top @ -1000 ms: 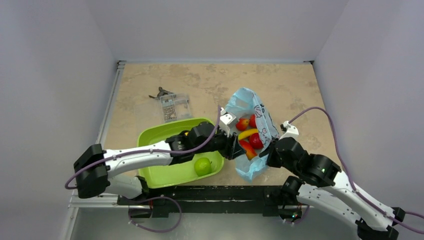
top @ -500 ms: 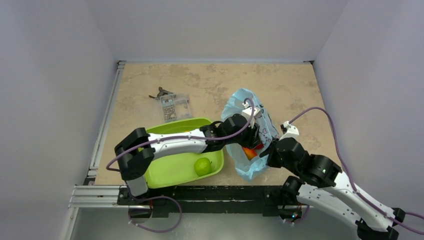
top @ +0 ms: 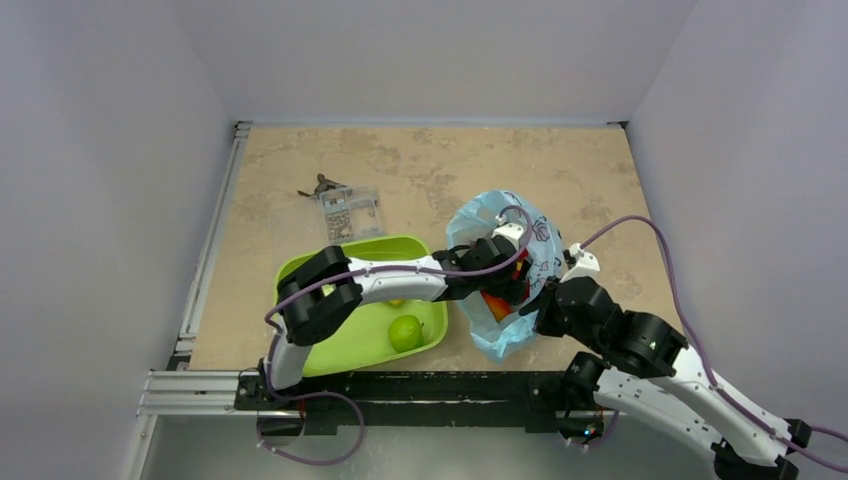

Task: Take the fake fruits out of the plastic bag
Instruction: Take out the fake fruit from the plastic bag.

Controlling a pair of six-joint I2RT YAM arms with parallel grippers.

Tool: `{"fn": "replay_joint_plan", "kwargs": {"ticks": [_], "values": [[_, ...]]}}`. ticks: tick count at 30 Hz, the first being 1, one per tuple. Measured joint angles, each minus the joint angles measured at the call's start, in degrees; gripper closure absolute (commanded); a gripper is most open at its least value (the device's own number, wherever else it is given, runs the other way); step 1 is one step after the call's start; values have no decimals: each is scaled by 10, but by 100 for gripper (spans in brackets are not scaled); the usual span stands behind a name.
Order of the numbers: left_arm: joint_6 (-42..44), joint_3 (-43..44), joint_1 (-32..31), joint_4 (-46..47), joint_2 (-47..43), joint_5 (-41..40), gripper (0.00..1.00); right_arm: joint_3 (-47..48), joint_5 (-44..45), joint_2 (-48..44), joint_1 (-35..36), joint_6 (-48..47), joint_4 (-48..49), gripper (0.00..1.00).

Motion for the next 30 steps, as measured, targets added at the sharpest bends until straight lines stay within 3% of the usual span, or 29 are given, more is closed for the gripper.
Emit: {"fn": "replay_joint_plan", "kwargs": {"ticks": [3, 11, 18, 30], "values": [[-10, 12, 0, 0, 23, -4, 24, 0, -2, -4, 0, 0, 0, 96], [-26, 18, -1, 4, 47, -1, 64, 0, -3, -6, 0, -2, 0, 96], [-22, 10, 0, -4, 26, 22, 85, 0, -3, -6, 0, -2, 0, 96], [-16, -18, 0, -34, -172, 61, 90, 1, -1, -3, 0, -19, 1, 100]]}}
